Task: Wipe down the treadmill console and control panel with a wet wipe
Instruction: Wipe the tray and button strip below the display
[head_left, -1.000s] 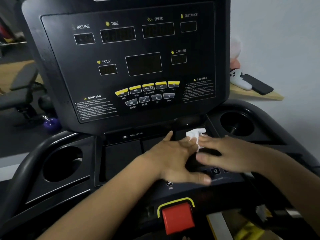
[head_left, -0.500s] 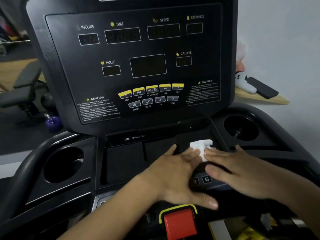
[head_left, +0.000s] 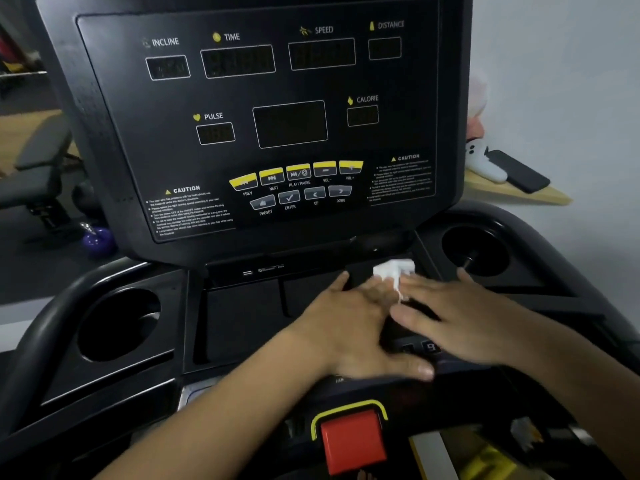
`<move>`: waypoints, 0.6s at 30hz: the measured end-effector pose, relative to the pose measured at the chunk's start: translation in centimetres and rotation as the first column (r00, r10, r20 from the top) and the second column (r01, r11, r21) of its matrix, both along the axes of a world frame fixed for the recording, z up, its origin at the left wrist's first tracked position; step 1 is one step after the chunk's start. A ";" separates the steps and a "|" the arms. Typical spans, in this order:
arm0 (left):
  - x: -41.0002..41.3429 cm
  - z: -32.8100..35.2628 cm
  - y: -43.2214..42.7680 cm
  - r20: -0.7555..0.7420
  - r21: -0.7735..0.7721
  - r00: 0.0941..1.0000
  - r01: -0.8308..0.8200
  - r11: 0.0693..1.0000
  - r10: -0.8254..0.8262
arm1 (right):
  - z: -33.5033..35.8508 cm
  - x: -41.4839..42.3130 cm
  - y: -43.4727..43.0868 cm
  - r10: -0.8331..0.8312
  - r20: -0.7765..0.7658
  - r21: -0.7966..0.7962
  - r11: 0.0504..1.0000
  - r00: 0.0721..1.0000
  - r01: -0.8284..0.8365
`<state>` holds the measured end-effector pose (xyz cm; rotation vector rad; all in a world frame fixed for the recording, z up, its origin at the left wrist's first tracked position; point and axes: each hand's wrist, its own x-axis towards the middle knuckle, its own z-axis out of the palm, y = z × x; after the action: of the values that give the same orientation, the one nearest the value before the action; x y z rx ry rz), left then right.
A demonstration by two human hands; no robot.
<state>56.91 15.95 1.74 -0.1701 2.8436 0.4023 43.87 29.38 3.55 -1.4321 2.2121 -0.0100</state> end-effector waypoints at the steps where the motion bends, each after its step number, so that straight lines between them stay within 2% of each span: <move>1: -1.0 0.1 0.3 0.004 -0.031 1.000 -0.024 0.999 0.024 | -0.1 -0.2 -0.9 -0.023 -0.026 -0.018 1.000 0.999 0.023; 3: -2.0 0.3 0.9 -0.001 -0.057 0.998 -0.066 0.996 0.066 | 0.0 -0.4 -1.7 -0.045 -0.065 -0.027 0.999 0.997 0.043; 7: 1.2 0.1 2.7 0.059 -0.113 0.995 -0.073 0.991 0.080 | 0.1 1.5 0.8 0.028 -0.107 0.033 0.999 0.994 -0.024; 13: -2.2 0.1 1.5 0.026 -0.206 0.991 -0.120 0.971 0.128 | 0.1 -0.5 -2.4 -0.068 -0.002 -0.071 0.995 0.998 0.068; 15: -2.1 0.4 1.1 -0.028 -0.162 0.995 -0.098 0.982 0.094 | 0.8 -0.6 -2.6 -0.067 0.045 -0.088 0.994 0.997 0.070; 18: 0.7 0.7 1.4 -0.155 0.006 0.987 -0.044 0.999 0.045 | 1.3 0.7 -0.2 0.022 0.051 -0.059 0.998 0.998 -0.019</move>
<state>57.60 17.33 2.41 -0.2111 2.9962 0.4470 44.58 29.15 4.82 -1.4695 2.1712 -0.1043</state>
